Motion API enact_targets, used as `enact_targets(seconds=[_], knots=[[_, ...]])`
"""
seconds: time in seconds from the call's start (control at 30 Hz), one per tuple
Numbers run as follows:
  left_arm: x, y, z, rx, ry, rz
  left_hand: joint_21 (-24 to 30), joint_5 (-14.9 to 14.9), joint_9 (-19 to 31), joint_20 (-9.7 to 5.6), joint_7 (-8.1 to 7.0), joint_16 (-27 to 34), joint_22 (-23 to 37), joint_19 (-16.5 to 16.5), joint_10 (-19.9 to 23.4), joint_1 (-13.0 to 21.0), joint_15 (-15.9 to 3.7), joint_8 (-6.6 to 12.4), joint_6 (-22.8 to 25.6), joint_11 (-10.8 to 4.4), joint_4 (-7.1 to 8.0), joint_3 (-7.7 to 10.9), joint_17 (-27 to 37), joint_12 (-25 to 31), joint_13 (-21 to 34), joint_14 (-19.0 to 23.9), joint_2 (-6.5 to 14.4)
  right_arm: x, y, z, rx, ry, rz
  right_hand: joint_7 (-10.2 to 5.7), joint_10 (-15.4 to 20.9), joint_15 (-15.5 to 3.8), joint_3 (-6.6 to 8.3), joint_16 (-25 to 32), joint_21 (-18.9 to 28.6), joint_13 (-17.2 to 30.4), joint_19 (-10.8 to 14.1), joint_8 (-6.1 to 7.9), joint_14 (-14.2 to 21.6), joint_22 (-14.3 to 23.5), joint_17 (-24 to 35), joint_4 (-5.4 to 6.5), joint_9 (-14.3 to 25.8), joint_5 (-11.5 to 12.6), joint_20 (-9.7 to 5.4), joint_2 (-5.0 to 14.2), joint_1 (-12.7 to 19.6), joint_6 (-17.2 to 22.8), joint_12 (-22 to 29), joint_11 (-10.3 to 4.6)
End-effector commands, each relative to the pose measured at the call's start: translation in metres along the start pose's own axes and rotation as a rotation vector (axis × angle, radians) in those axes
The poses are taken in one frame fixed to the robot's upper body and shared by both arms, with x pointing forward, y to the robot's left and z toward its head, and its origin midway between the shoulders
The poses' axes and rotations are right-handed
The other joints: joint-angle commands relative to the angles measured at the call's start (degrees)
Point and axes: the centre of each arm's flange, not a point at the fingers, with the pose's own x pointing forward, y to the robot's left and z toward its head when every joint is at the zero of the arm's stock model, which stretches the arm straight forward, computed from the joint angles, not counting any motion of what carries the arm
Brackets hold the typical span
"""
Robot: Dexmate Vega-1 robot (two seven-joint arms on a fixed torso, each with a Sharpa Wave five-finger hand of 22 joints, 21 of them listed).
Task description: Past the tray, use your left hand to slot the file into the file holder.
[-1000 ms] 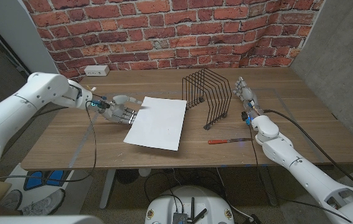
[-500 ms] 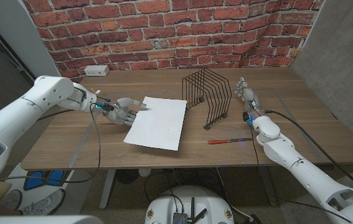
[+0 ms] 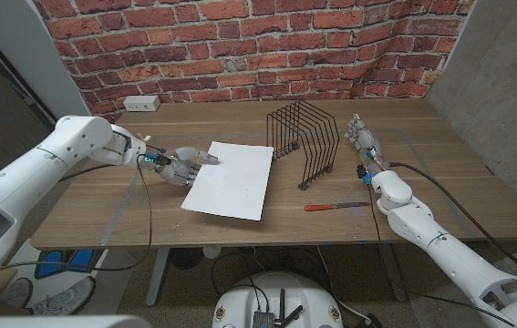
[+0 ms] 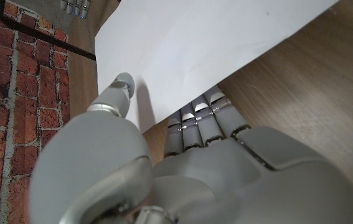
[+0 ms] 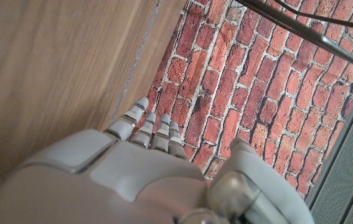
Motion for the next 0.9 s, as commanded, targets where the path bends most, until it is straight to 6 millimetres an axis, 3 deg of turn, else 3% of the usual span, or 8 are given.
enact_targets(seconds=[0.03, 0.23, 0.47, 0.9], knots=[[0.0028, -0.0044, -0.0002, -0.017, -0.017, 0.026, 0.5, 0.24, 0.32, -0.53, -0.91, 0.41, 0.14, 1.64, 1.65, 1.82, -1.04, 0.39, 1.71, -0.75, -0.33, -0.28, 0.15, 0.39, 0.06, 1.66, -0.15, 0.0003, -0.0023, -0.001, 0.002, 0.004, 0.002, -0.37, 0.39, -0.22, 0.37, 0.32, 0.3, 0.12, 0.51, 0.11, 0.25, 0.05, 0.09, -0.02, 0.09, 0.14, -0.26, 1.57, -0.59, 0.24, 0.51, -0.19], [0.0059, -0.0059, -0.0015, -0.035, -0.023, 0.037, 0.64, 0.28, 0.38, -0.69, -1.48, 0.51, 0.22, 2.5, 3.03, 3.48, -1.48, 0.4, 2.7, -1.21, -0.2, -0.48, 0.23, 0.49, 0.08, 2.82, 0.42, 0.0002, -0.0032, -0.0012, 0.003, 0.006, 0.001, -0.36, 0.42, -0.25, 0.42, 0.33, 0.32, 0.13, 0.58, 0.11, 0.25, 0.05, 0.06, -0.01, 0.09, 0.14, -0.19, 1.56, -0.64, 0.24, 0.51, -0.16], [0.0068, -0.0053, -0.0035, -0.054, -0.021, 0.063, 1.43, 0.17, 0.48, -2.23, -2.44, 1.04, 0.37, 5.62, 6.96, 6.09, -4.16, 0.79, 6.33, -3.64, 0.0, -1.42, 0.29, 0.98, 0.2, 6.53, 1.48, 0.0003, -0.0045, -0.0008, 0.001, 0.005, 0.0, -0.39, 0.38, -0.22, 0.48, 0.34, 0.32, 0.13, 0.63, 0.12, 0.24, 0.06, 0.03, 0.01, 0.09, 0.13, -0.09, 1.54, -0.7, 0.3, 0.49, -0.19], [0.0111, -0.0073, -0.0029, -0.068, -0.04, 0.066, 2.63, 0.28, 0.56, -3.73, -4.31, 0.57, 0.62, 9.56, 12.61, 6.77, -7.09, 1.26, 11.48, -6.48, 0.5, -0.67, -0.1, 1.52, 0.22, 11.82, 3.03, 0.0023, -0.0051, -0.0006, 0.002, 0.003, -0.002, -0.39, 0.45, -0.2, 0.59, 0.37, 0.31, 0.13, 0.68, 0.12, 0.23, 0.06, -0.02, 0.03, 0.09, 0.1, 0.0, 1.49, -0.83, 0.36, 0.51, -0.15]])
